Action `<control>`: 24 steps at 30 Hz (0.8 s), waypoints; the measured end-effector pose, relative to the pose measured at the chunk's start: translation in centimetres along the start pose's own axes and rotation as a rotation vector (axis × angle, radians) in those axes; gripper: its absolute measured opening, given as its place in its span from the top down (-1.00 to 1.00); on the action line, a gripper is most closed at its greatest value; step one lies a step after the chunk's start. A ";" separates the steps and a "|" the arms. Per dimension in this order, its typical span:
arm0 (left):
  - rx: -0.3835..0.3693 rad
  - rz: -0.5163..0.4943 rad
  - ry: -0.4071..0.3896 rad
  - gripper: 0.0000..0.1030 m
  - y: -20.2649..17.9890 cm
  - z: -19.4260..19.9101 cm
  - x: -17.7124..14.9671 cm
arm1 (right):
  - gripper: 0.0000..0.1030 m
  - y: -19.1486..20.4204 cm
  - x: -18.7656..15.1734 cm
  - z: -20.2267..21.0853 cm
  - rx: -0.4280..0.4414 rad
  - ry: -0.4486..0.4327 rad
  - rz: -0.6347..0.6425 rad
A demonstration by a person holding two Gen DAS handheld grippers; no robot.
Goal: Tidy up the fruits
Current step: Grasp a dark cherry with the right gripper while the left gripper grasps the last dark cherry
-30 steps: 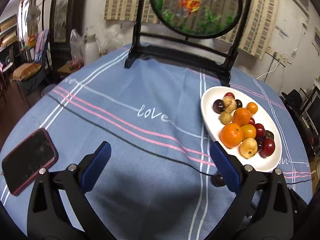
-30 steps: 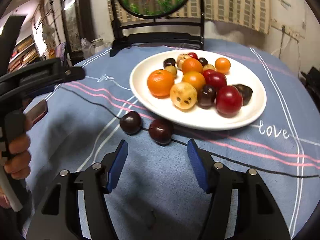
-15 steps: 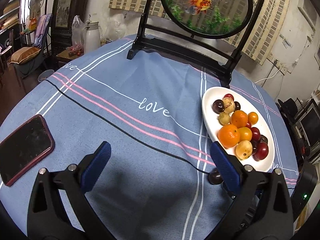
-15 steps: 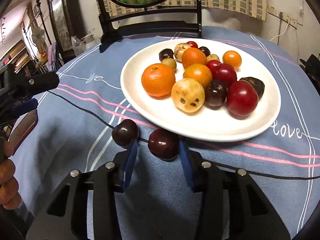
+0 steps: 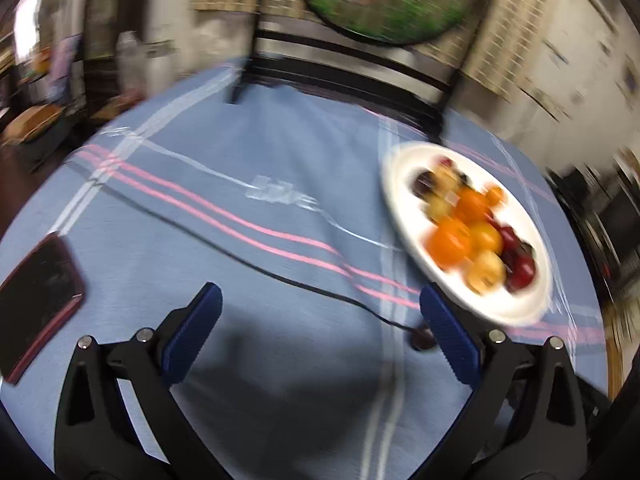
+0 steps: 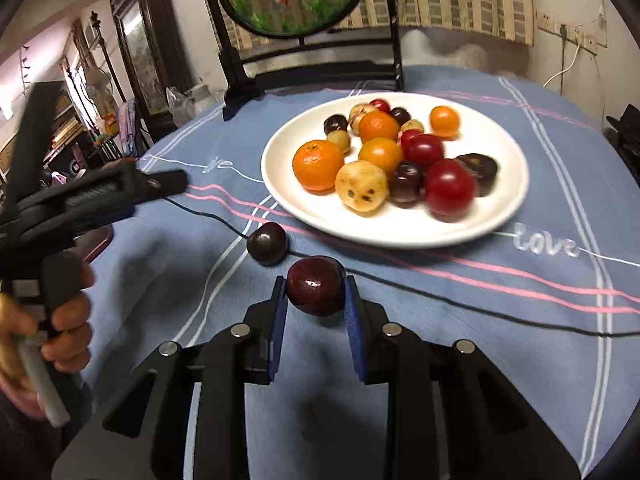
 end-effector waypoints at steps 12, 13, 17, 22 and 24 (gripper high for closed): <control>-0.166 -0.333 0.072 0.23 -6.8 -2.8 -2.3 | 0.45 -3.8 -0.1 3.9 -0.021 -0.076 -0.082; -0.159 -0.349 0.063 0.23 -7.1 -2.7 -2.4 | 0.45 -3.7 -0.1 3.9 -0.020 -0.073 -0.076; -0.117 -0.421 0.026 0.23 -8.5 -3.0 -2.2 | 0.45 -3.1 -0.3 4.3 -0.008 -0.078 -0.061; -0.051 -0.453 0.035 0.23 -9.1 -3.9 -2.1 | 0.45 -3.1 -0.1 4.6 -0.010 -0.094 -0.068; -0.046 -0.442 0.038 0.23 -9.0 -4.0 -2.0 | 0.45 -3.2 -0.1 4.5 -0.014 -0.094 -0.070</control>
Point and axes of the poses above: each gripper's, at about its wrist camera, not at the fingertips, and z roughly against the way its jaws point, y to its left, x to its top, the point moved 3 cm from there along -z, roughly the way its jaws point, and after that the axes turned 11 degrees about -z, right-handed, at the moved point
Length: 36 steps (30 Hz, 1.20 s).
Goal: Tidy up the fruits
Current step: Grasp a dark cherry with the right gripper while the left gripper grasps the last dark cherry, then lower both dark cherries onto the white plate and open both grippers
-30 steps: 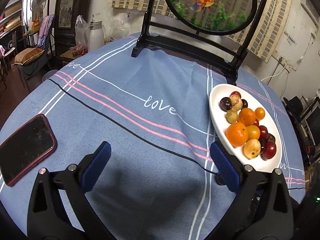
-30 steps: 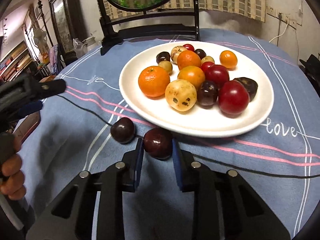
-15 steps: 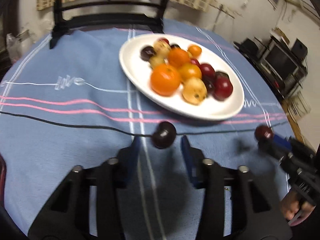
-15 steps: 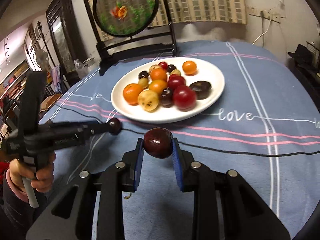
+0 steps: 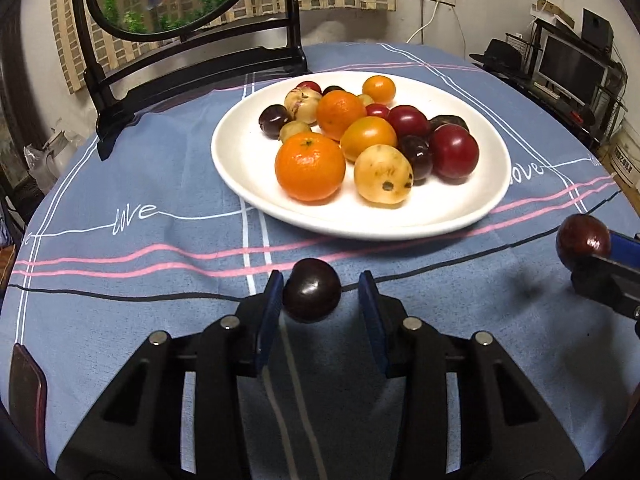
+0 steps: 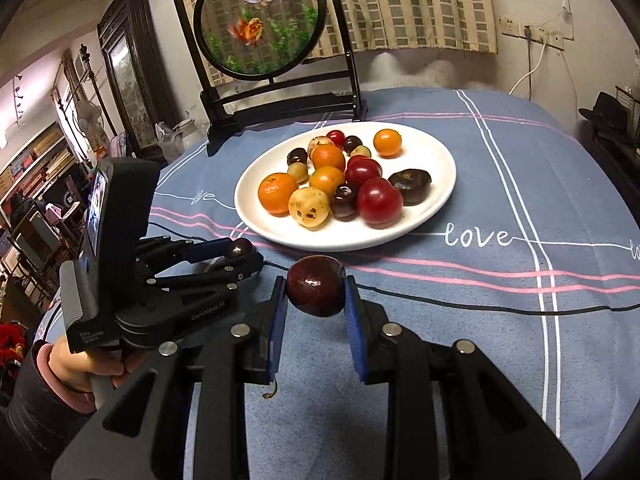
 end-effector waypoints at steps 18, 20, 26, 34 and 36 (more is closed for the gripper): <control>0.025 0.054 0.024 0.46 -0.9 1.5 -1.7 | 0.45 0.8 -0.8 -0.4 -0.001 0.006 0.028; -0.009 0.068 0.007 0.46 -1.3 2.5 -2.1 | 0.45 1.1 -1.1 -0.4 0.012 0.011 0.035; -0.097 0.118 -0.121 0.46 -0.3 5.0 0.6 | 0.45 0.8 1.1 0.1 0.054 -0.042 0.006; -0.099 0.170 -0.157 0.46 2.4 1.9 7.2 | 0.45 -2.0 6.9 -2.7 -0.006 -0.119 -0.070; -0.099 0.178 -0.156 0.46 3.1 0.7 8.8 | 0.45 -2.6 8.3 -3.6 -0.008 -0.127 -0.091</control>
Point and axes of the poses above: each gripper's, at about its wrist camera, not at the fingertips, and z roughly against the way its jaws point, y to its left, x to its top, the point moved 3 cm from there along -z, roughly the way its jaws point, and after that the axes turned 11 degrees about -z, right-handed, at the moved point
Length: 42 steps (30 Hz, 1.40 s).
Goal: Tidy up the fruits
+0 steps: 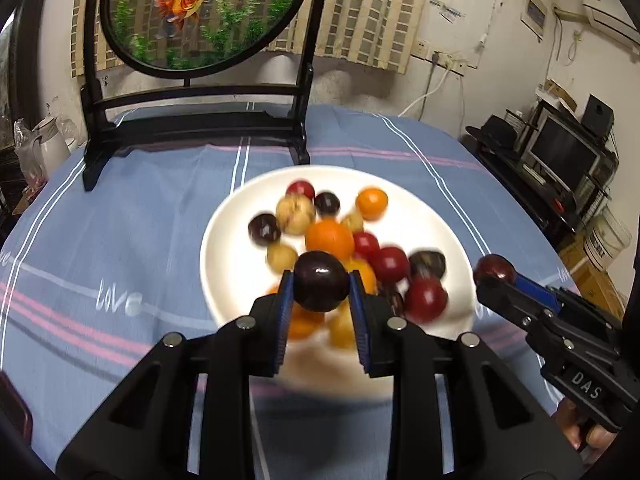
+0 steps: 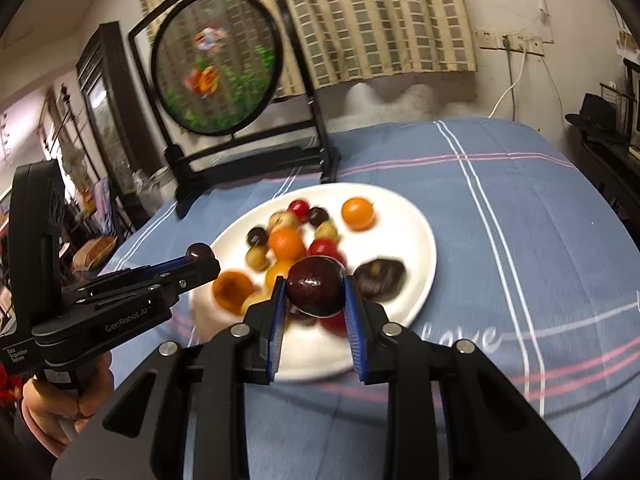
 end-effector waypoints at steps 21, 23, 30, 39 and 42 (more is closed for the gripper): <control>0.185 0.083 -0.008 -0.92 3.2 3.6 -0.2 | -0.16 0.1 2.9 -8.0 -0.064 0.130 0.032; 0.196 0.074 -0.008 -0.92 3.1 3.9 -1.0 | -0.16 0.8 2.4 -6.6 -0.084 0.097 0.069; 0.225 0.055 -0.023 -0.92 2.7 5.9 -4.4 | -0.30 1.8 -0.1 -0.8 -0.103 0.072 0.106; 0.219 0.030 -0.017 -0.92 1.1 8.5 -8.7 | -0.30 -1.0 -7.1 4.6 -0.172 0.115 0.195; 0.215 0.002 -0.027 -0.95 0.2 9.2 -9.5 | -0.30 -1.2 -8.3 6.2 -0.155 0.103 0.224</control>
Point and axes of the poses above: each gripper's, at about its wrist camera, not at the fingertips, and z roughly against the way its jaws point, y to its left, x to its top, the point moved 3 cm from there along -z, roughly the way its jaws point, and after that the axes turned 11 degrees about -z, right-handed, at the moved point
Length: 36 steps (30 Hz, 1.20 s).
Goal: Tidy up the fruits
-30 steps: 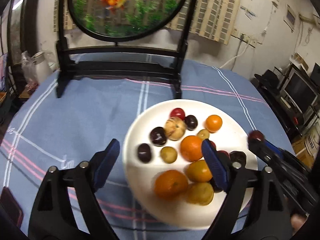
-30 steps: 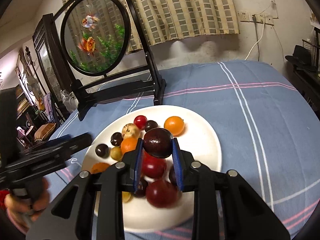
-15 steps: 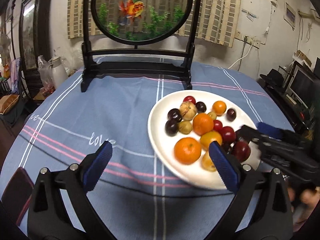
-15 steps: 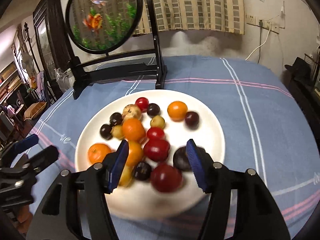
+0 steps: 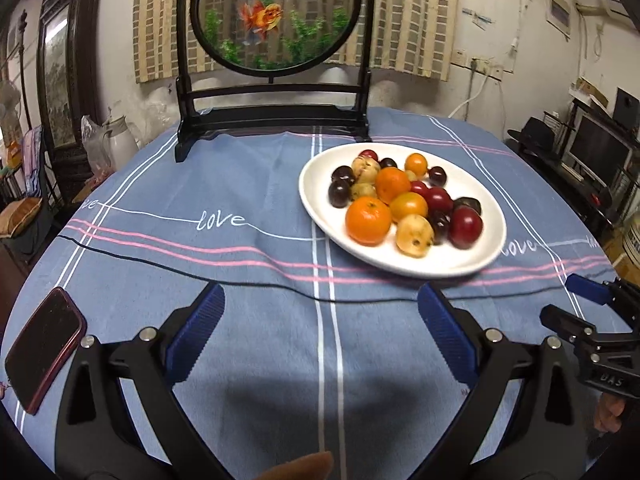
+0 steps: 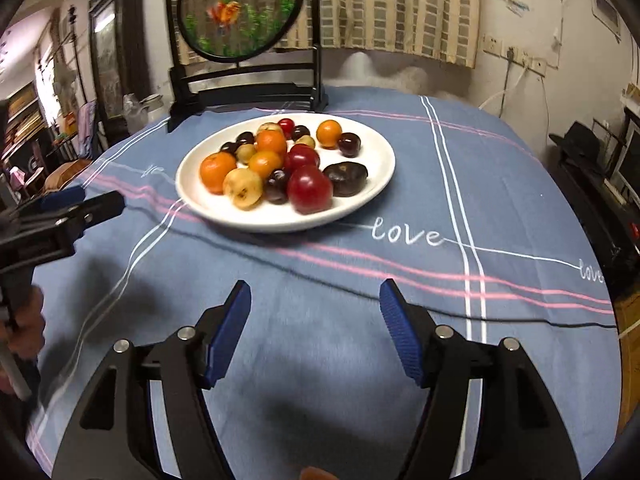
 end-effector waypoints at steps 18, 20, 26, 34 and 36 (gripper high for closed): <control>-0.018 -0.046 0.017 -0.96 -1.1 1.0 -2.0 | -0.30 -0.6 -2.2 3.8 0.057 -0.057 0.024; -0.022 -0.062 0.013 -0.96 -1.5 1.0 -2.1 | -0.30 -0.6 -2.5 3.4 0.041 -0.044 0.034; -0.006 -0.096 0.007 -0.96 -1.9 1.2 -2.1 | -0.30 -0.5 -2.6 3.4 0.030 -0.043 0.043; 0.001 -0.100 -0.001 -0.96 -1.9 1.2 -2.1 | -0.30 -0.3 -2.8 3.2 0.015 -0.042 0.062; 0.004 -0.101 -0.001 -0.96 -1.8 1.2 -2.1 | -0.30 -0.2 -2.8 3.2 0.013 -0.043 0.064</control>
Point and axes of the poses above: each gripper's, at about its wrist camera, not at the fingertips, and z roughly against the way its jaws point, y to its left, x to its top, the point moved 3 cm from there along -z, roughly the way its jaws point, and after that the axes turned 11 degrees about -z, right-handed, at the moved point
